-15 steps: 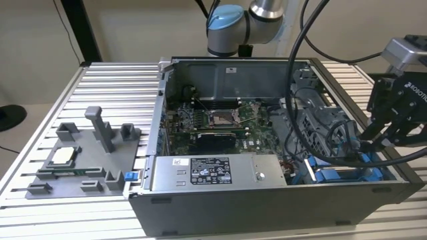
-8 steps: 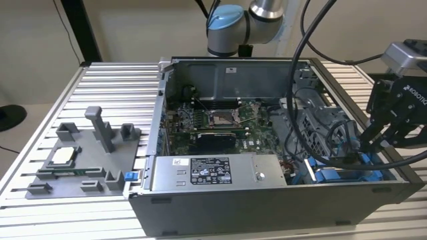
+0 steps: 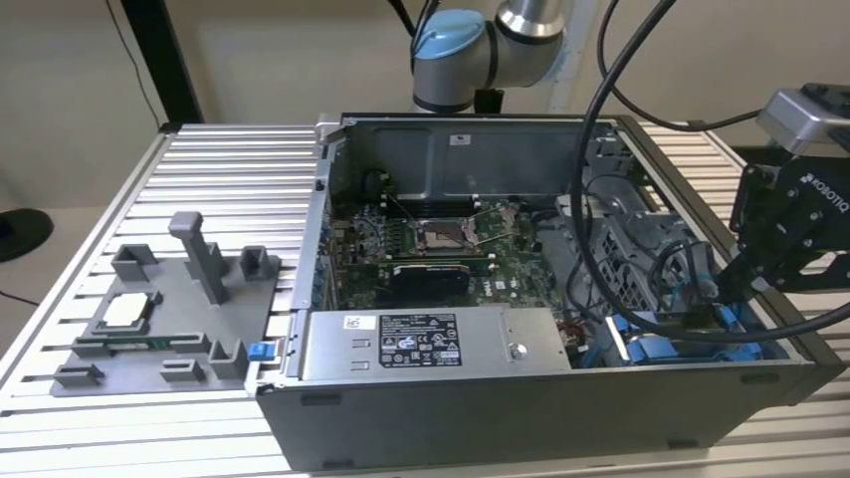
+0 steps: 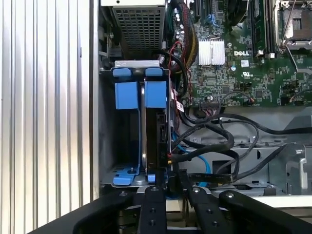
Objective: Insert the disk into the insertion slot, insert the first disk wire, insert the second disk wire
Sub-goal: 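Insert the second disk wire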
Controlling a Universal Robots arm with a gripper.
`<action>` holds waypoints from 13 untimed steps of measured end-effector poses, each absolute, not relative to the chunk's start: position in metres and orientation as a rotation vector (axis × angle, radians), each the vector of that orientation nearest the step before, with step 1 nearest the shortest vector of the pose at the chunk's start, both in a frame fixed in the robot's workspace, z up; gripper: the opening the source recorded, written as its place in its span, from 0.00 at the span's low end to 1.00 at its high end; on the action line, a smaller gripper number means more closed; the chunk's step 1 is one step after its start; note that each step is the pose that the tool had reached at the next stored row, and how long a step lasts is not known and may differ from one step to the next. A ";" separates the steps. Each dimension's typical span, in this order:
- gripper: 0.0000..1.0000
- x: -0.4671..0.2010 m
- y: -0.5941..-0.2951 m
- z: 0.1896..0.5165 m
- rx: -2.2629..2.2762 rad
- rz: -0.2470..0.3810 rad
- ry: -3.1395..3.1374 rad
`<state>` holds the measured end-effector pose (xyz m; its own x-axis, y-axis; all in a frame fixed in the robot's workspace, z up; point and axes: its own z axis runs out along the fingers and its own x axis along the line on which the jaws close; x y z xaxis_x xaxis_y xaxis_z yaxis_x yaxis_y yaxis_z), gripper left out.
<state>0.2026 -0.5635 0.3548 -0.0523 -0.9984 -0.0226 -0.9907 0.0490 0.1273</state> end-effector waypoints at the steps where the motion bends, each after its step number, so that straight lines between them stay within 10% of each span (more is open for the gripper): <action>1: 0.00 0.203 -0.563 0.355 2.112 -0.166 -2.222; 13: 0.00 0.199 -0.563 0.361 2.112 -0.167 -2.222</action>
<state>0.1994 -0.5631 0.3613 -0.0522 -0.9984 -0.0235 -0.9907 0.0488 0.1273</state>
